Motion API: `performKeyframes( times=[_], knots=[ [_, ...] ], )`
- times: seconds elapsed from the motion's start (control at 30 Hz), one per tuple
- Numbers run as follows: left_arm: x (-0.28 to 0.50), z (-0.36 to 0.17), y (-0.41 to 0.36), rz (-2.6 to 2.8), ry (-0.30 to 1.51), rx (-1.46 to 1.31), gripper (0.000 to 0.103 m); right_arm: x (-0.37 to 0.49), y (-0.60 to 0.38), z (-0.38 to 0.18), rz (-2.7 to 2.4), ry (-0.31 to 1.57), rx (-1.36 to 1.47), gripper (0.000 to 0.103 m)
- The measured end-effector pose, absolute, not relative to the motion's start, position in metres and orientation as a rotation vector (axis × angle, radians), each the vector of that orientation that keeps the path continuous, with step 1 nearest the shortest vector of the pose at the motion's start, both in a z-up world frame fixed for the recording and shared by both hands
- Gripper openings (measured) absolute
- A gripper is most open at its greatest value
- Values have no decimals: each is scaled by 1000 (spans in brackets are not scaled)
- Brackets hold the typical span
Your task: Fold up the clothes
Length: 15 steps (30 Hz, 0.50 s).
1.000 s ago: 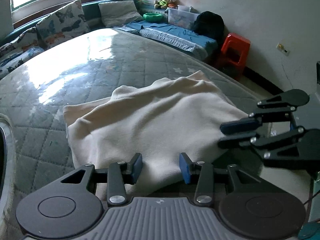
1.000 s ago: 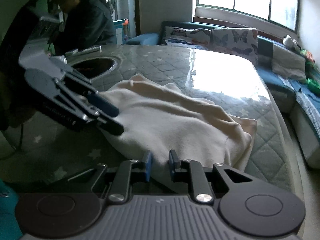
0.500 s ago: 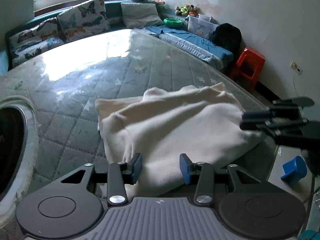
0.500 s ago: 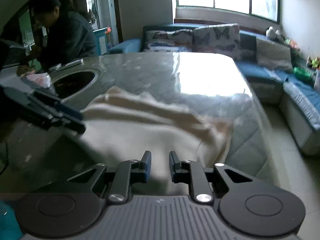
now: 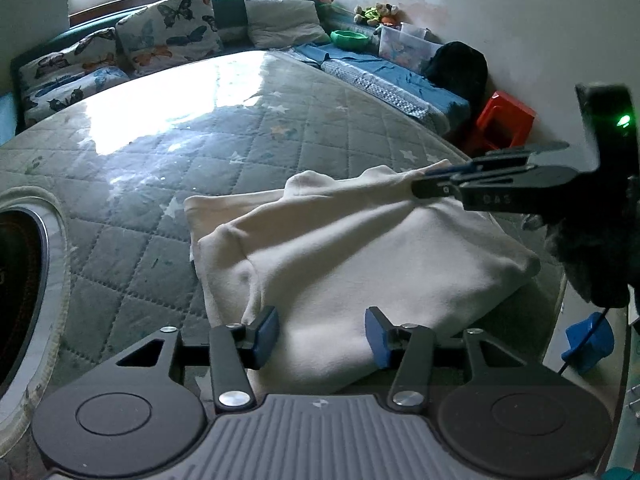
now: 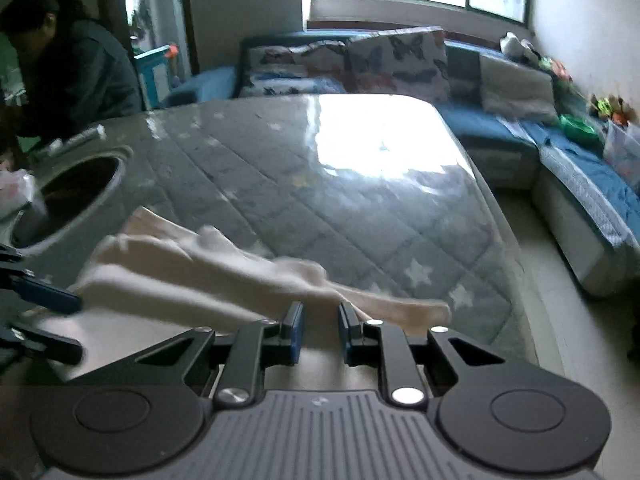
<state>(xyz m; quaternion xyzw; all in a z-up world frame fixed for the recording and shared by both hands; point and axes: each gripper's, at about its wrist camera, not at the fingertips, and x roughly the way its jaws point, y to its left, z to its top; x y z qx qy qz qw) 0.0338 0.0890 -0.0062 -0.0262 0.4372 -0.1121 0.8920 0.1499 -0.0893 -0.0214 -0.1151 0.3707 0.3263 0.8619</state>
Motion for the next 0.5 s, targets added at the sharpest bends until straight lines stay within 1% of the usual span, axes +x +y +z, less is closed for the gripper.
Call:
performKeyframes(
  times=[0.13, 0.33, 0.5],
  knots=[
    [32, -7, 88, -235, 906, -54, 54, 140, -75, -16, 734, 753, -280, 19],
    [31, -9, 86, -241, 903, -38, 54, 149, -43, -28, 726, 755, -323, 20],
    [31, -8, 87, -246, 903, -47, 55, 155, -41, -19, 725, 757, -255, 21]
  ],
)
